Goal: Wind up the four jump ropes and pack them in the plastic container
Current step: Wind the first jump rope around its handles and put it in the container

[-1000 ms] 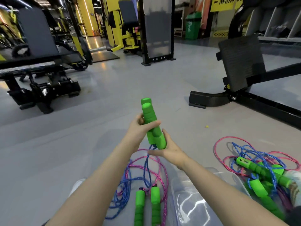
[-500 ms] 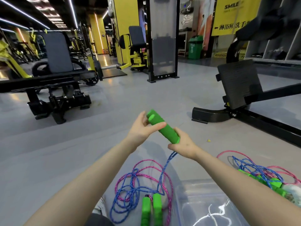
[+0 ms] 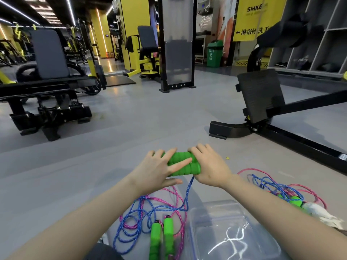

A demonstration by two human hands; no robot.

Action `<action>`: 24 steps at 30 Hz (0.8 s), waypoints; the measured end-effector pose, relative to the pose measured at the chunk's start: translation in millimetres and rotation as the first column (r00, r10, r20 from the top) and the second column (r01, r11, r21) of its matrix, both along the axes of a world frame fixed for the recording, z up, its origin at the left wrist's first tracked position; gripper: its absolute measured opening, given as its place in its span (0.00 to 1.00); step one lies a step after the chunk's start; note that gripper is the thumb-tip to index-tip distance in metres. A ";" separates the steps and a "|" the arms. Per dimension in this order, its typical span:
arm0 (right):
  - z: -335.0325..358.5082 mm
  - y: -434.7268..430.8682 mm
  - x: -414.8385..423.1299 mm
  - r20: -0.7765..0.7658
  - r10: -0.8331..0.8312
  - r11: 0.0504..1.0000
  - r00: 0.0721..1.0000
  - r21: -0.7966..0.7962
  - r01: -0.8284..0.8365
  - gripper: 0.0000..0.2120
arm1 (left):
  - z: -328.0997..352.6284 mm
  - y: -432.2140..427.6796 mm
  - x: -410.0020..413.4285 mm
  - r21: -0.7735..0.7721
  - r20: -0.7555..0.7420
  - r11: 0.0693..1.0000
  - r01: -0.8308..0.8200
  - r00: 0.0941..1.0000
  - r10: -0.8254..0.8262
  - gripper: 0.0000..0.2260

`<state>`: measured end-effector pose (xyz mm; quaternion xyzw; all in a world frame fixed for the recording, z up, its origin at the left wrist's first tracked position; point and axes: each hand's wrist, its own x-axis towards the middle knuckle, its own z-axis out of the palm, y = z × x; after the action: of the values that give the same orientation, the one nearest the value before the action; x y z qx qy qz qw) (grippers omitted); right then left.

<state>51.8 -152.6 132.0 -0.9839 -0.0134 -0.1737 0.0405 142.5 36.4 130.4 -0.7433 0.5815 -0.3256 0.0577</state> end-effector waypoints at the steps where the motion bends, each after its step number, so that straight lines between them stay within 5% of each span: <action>1: -1.9 2.1 -0.2 0.002 -0.002 1.000 1.000 0.015 0.002 0.20 | -1.9 -1.2 -1.9 -0.019 0.000 1.000 -0.013 1.000 0.013 0.26; 11: -7.1 8.8 2.0 -0.023 -0.018 0.991 1.000 0.132 0.021 0.33 | 0.5 3.4 -1.9 -0.037 0.036 0.998 0.052 0.998 -0.051 0.21; 19: -0.2 15.9 -6.9 -0.125 -0.035 0.999 0.992 -0.044 0.030 0.28 | -6.8 10.5 -3.0 0.018 0.037 0.994 0.112 0.993 -0.112 0.17; 24: 4.7 12.0 -5.1 -0.155 0.061 0.998 0.986 0.022 -0.058 0.32 | -0.6 16.4 2.2 0.076 0.040 0.992 0.099 0.994 -0.102 0.17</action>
<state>46.7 -140.6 136.7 -0.9932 -0.0381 -0.0952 0.0554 144.7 52.8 129.8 -0.7031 0.6285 -0.3224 0.0813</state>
